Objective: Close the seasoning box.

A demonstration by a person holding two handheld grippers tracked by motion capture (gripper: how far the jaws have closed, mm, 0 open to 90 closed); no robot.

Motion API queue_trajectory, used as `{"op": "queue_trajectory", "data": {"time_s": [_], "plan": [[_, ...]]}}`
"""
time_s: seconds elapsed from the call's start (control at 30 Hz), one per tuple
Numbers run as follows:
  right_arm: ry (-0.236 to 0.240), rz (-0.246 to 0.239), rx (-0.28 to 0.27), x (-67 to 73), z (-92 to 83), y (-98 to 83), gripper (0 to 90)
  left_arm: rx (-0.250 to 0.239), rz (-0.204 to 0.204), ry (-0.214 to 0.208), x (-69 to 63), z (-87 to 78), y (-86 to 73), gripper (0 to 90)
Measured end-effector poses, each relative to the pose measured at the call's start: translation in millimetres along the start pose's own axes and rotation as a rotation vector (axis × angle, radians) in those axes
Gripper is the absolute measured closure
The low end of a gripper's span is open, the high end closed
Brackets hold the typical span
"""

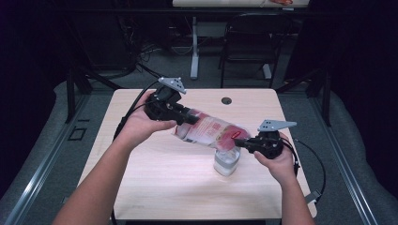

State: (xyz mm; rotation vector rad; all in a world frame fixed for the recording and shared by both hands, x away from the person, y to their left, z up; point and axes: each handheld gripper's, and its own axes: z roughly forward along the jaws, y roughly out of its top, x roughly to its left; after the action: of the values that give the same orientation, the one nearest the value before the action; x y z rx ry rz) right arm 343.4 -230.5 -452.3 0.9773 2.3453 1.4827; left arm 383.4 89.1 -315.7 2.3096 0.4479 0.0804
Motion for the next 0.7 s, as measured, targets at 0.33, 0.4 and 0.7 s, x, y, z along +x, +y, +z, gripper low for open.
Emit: {"op": "queue_trajectory", "data": {"time_s": [0.33, 0.4, 0.7], "plan": [[0.037, -0.002, 0.026, -0.5, 3.0, -1.7, 88.7, -0.001, -0.001, -0.003, 0.9, -0.1, 1.1, 70.8], [0.045, -0.002, 0.024, -0.6, 1.2, -1.5, 88.8, -0.001, -0.001, -0.006, 1.2, -0.1, 0.7, 70.9], [0.025, 0.004, 0.016, -3.2, -3.8, -0.8, 88.8, 0.007, -0.003, -0.003, 2.0, 3.8, 1.4, 70.8]]}}
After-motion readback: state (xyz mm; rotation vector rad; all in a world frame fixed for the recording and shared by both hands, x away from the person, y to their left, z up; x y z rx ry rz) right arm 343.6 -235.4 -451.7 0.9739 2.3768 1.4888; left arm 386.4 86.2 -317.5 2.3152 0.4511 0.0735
